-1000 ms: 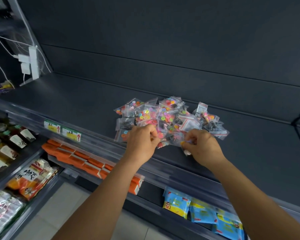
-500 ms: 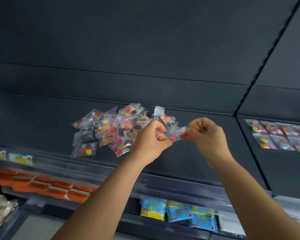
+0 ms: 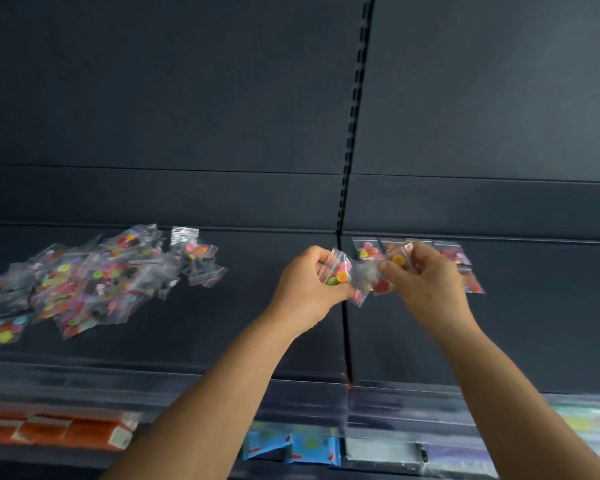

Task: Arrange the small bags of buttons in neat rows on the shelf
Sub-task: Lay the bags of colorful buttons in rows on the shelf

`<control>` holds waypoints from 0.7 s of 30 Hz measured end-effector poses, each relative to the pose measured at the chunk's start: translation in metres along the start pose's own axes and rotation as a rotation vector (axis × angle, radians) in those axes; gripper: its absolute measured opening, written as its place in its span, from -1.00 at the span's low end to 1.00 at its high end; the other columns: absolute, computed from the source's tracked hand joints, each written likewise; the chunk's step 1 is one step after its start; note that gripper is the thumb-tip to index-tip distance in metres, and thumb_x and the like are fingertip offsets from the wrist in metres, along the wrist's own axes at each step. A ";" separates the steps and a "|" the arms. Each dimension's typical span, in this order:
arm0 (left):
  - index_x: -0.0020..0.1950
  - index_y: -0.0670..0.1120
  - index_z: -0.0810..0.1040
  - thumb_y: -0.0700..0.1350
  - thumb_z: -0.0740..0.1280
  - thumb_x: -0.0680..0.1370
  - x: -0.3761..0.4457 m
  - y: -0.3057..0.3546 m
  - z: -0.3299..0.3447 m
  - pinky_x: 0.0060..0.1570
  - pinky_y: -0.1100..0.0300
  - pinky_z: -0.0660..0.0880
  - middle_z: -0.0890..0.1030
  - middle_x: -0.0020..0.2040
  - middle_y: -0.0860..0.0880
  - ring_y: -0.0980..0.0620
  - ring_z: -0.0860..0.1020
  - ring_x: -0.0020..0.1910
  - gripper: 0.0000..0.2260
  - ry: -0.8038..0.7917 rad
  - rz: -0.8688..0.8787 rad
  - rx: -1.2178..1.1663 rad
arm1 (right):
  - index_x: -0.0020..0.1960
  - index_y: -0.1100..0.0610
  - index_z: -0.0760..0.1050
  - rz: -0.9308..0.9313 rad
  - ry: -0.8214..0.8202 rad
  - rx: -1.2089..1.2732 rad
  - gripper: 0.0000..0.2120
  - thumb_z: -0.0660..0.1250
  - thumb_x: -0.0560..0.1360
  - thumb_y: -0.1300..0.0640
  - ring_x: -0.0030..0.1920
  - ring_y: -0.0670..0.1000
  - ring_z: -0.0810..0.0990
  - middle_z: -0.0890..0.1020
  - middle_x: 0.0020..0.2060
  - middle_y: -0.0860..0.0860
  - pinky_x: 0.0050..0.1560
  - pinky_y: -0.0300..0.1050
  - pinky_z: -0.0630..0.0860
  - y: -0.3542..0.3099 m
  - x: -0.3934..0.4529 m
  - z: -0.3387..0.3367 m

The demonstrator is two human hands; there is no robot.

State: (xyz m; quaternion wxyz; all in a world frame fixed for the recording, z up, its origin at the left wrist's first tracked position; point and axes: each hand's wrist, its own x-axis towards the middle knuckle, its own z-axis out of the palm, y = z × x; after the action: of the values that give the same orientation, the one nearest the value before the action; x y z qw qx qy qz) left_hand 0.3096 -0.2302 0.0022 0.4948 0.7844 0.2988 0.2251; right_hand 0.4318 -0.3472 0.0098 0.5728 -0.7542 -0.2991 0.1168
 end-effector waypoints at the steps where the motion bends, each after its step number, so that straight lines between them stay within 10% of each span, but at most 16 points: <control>1: -0.07 0.06 0.53 -0.07 0.55 0.32 0.001 0.006 0.015 -0.25 0.28 0.52 0.64 -0.17 0.07 0.13 0.60 -0.23 -0.72 -0.012 -0.004 -0.014 | -0.25 0.12 0.46 0.033 -0.030 0.028 -0.87 0.38 0.44 0.19 -0.45 -0.20 0.59 0.61 -0.44 -0.12 -0.42 -0.37 0.46 0.007 0.003 -0.014; 7: -0.04 0.01 0.61 -0.14 0.42 0.43 0.002 0.022 0.075 -0.25 0.15 0.47 0.60 -0.24 -0.04 0.08 0.49 -0.32 -0.87 -0.091 -0.068 -0.069 | -0.14 -0.01 0.47 0.127 -0.179 -0.079 -0.77 0.37 0.39 0.30 -0.36 -0.02 0.55 0.56 -0.37 -0.05 -0.23 -0.04 0.56 0.041 0.013 -0.069; 21: 0.23 0.01 0.36 -0.11 0.41 0.49 0.000 -0.002 0.096 -0.40 0.38 0.43 0.60 -0.23 0.05 0.15 0.56 -0.27 -0.63 -0.060 -0.193 0.246 | 0.14 0.00 0.32 0.291 -0.395 -0.338 -0.70 0.35 0.48 0.17 -0.26 -0.05 0.55 0.55 -0.17 -0.01 -0.38 -0.25 0.47 0.060 0.018 -0.075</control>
State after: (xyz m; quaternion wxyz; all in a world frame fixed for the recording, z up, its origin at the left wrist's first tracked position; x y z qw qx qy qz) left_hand 0.3717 -0.2908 -0.0391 0.4231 0.8131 0.3831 0.1146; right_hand 0.5041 -0.4065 -0.0197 0.3469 -0.8366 -0.3088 0.2905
